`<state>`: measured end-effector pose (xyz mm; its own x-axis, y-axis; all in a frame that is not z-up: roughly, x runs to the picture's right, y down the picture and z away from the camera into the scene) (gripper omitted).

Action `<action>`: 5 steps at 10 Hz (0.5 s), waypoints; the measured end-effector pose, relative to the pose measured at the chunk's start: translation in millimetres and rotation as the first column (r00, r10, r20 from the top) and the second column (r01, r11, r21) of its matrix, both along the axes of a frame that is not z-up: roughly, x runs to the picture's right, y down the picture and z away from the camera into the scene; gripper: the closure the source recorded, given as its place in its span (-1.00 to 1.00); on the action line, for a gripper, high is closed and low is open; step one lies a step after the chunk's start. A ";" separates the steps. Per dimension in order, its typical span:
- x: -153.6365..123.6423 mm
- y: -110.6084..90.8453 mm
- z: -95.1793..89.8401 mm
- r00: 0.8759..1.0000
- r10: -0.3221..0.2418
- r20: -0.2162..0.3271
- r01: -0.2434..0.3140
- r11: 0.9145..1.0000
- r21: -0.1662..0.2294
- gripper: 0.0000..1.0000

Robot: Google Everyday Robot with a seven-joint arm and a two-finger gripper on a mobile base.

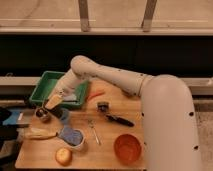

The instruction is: Place eraser in plastic cup

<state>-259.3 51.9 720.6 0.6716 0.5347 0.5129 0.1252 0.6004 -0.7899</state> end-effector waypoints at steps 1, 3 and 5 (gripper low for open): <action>3.8 -1.7 1.7 1.000 0.004 -0.007 -0.004 1.000 0.005 1.00; 6.7 -3.5 3.6 1.000 0.008 -0.013 -0.008 1.000 0.012 1.00; 11.1 -3.0 10.8 1.000 0.019 -0.025 -0.019 1.000 0.014 0.96</action>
<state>-248.2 48.9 731.4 0.6740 0.5407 0.5034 0.0939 0.6131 -0.7844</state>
